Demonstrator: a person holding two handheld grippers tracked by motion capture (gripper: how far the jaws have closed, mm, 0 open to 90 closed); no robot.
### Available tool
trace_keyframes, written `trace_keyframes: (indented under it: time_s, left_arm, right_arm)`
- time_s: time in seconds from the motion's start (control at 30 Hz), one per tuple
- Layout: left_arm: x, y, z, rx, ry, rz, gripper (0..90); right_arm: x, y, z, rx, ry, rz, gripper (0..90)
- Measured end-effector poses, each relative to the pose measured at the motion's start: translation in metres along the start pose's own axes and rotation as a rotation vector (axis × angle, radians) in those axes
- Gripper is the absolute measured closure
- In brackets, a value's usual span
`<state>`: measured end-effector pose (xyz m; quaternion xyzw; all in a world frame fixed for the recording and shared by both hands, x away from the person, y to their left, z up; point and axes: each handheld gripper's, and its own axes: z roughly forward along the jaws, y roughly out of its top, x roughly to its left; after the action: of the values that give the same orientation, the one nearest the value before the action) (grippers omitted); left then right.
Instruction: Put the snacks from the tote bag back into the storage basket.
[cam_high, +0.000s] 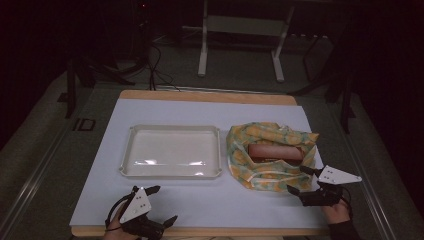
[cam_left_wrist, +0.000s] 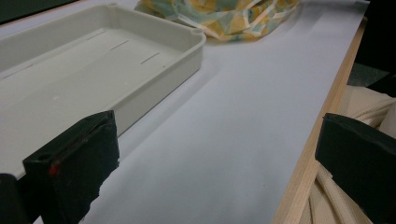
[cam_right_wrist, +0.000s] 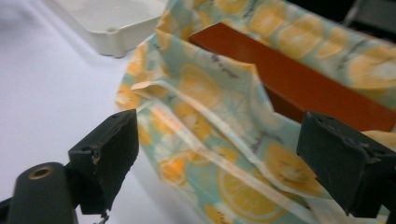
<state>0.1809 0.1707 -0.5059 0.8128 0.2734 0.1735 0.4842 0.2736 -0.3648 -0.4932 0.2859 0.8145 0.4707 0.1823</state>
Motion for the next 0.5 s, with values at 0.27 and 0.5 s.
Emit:
trace_keyframes:
  time_s: [0.27, 0.5]
  left_arm:
    - [-0.0005, -0.0029, -0.003, -0.021, 0.001, -0.005, 0.0]
    - [0.0025, -0.004, -0.004, -0.031, 0.008, -0.02, 0.0]
  right_arm:
    - [-0.0043, 0.0031, -0.0028, 0.049, 0.069, 0.016, 11.8]
    - [0.0004, 0.0071, -0.0049, 0.1, 0.066, -0.034, 10.7]
